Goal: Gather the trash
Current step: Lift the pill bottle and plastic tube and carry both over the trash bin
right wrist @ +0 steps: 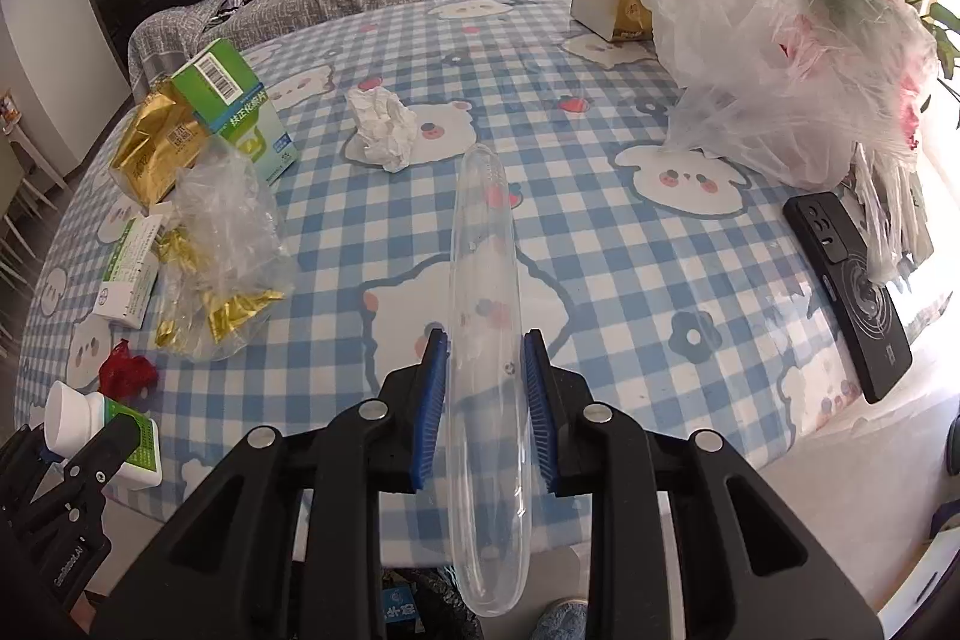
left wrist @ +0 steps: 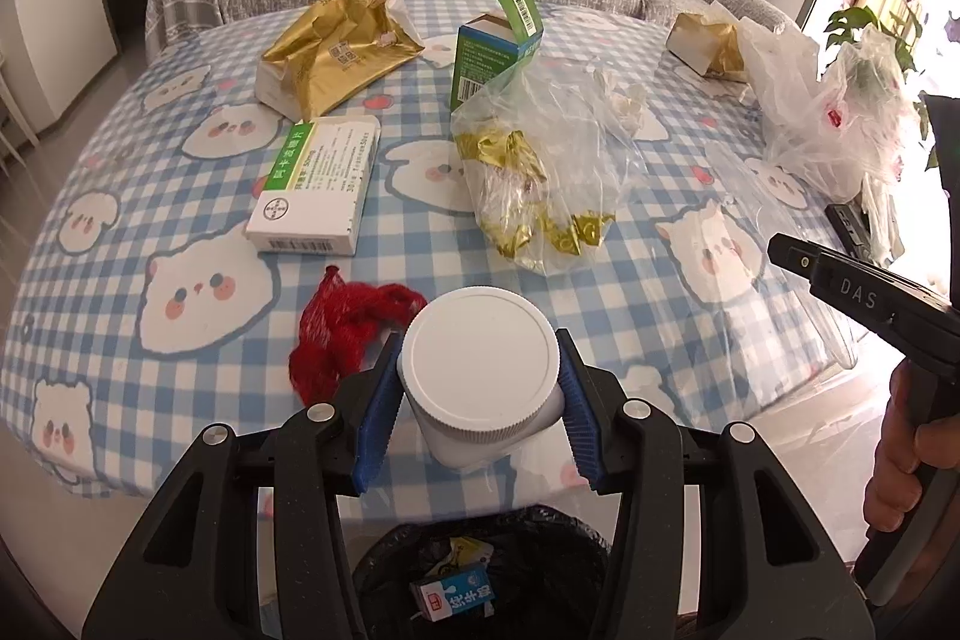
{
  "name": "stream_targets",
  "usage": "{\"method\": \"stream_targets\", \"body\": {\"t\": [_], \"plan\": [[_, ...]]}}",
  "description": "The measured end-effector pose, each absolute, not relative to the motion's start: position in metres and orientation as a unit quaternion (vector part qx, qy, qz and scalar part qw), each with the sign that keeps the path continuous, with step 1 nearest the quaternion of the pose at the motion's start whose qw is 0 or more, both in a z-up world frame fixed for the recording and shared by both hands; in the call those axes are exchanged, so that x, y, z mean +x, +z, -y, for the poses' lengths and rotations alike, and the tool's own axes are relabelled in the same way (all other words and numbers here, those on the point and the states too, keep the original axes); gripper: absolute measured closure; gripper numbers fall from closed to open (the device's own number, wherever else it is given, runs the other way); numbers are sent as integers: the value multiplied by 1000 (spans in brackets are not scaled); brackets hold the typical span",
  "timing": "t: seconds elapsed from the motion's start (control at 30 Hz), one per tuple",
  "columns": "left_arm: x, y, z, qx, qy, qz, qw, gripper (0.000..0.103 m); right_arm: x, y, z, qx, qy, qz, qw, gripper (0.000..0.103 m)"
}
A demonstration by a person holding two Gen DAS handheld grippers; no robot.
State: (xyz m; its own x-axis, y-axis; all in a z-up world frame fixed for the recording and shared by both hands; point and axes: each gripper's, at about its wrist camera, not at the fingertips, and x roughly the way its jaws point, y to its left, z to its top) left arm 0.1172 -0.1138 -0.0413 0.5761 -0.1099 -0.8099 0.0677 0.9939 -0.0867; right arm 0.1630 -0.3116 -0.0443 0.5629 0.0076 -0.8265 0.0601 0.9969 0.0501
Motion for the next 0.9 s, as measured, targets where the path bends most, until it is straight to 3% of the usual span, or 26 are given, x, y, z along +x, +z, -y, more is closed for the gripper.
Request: {"method": "stream_targets", "body": {"t": [0.9], "plan": [[29, -9, 83, -38, -61, -433, 899, 55, 62, -7, 261, 8, 40, -421, 906, 78]]}}
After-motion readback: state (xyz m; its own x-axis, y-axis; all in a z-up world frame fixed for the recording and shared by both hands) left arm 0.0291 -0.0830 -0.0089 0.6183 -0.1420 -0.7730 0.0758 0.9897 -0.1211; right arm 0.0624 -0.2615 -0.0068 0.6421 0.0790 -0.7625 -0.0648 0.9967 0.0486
